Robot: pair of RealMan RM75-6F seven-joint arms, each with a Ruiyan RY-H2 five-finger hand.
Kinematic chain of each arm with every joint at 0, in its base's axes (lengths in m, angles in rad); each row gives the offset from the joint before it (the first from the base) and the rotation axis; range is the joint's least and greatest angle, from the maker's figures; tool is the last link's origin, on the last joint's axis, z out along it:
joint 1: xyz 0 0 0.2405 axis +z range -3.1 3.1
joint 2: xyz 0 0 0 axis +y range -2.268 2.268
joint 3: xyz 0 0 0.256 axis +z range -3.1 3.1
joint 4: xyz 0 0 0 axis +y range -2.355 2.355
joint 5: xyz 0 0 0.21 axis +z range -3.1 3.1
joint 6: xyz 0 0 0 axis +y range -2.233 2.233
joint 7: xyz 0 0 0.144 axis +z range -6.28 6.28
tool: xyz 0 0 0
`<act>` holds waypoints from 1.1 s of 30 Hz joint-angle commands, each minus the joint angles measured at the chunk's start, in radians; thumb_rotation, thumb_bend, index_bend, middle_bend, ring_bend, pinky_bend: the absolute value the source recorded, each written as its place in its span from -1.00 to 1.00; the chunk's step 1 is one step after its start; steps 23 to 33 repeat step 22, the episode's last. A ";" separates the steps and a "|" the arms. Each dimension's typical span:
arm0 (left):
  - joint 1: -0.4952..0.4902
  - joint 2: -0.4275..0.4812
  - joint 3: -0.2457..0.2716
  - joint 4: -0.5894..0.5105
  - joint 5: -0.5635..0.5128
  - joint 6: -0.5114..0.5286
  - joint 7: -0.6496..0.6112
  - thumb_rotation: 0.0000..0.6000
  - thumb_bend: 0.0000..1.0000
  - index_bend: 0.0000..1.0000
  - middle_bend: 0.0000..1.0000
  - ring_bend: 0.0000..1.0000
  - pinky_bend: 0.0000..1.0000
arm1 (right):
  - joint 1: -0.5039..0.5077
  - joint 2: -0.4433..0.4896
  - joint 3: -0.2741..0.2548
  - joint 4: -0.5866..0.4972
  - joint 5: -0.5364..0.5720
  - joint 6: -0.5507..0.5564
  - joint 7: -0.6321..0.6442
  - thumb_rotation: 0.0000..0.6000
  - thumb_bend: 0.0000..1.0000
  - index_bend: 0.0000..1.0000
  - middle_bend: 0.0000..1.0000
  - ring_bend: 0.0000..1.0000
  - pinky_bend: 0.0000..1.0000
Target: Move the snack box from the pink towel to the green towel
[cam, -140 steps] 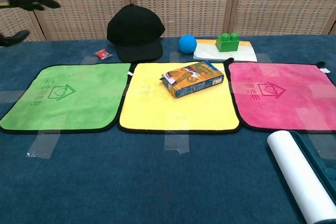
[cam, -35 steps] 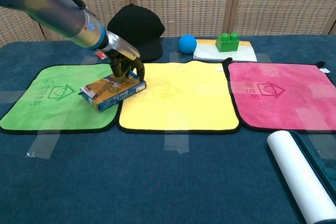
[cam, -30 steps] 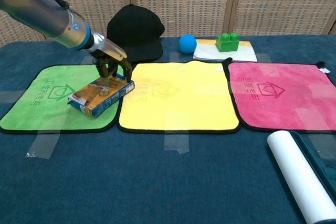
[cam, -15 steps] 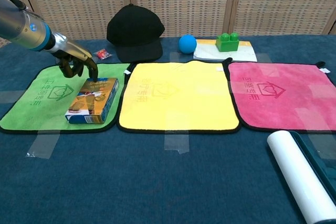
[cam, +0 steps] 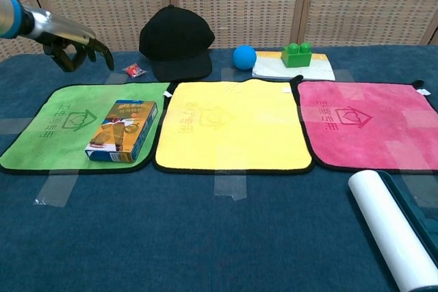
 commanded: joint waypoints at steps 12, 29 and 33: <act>0.458 0.198 -0.152 -0.297 0.140 0.632 0.023 1.00 -1.00 -1.00 -1.00 -1.00 -1.00 | -0.018 0.028 -0.011 -0.032 0.001 0.009 -0.025 1.00 -1.00 -0.66 -0.89 -1.00 -1.00; 0.814 0.162 -0.188 -0.415 0.165 1.024 0.098 1.00 -1.00 -1.00 -1.00 -1.00 -1.00 | -0.013 0.026 -0.013 -0.040 0.017 -0.017 -0.056 1.00 -1.00 -0.72 -0.99 -1.00 -1.00; 0.814 0.162 -0.188 -0.415 0.165 1.024 0.098 1.00 -1.00 -1.00 -1.00 -1.00 -1.00 | -0.013 0.026 -0.013 -0.040 0.017 -0.017 -0.056 1.00 -1.00 -0.72 -0.99 -1.00 -1.00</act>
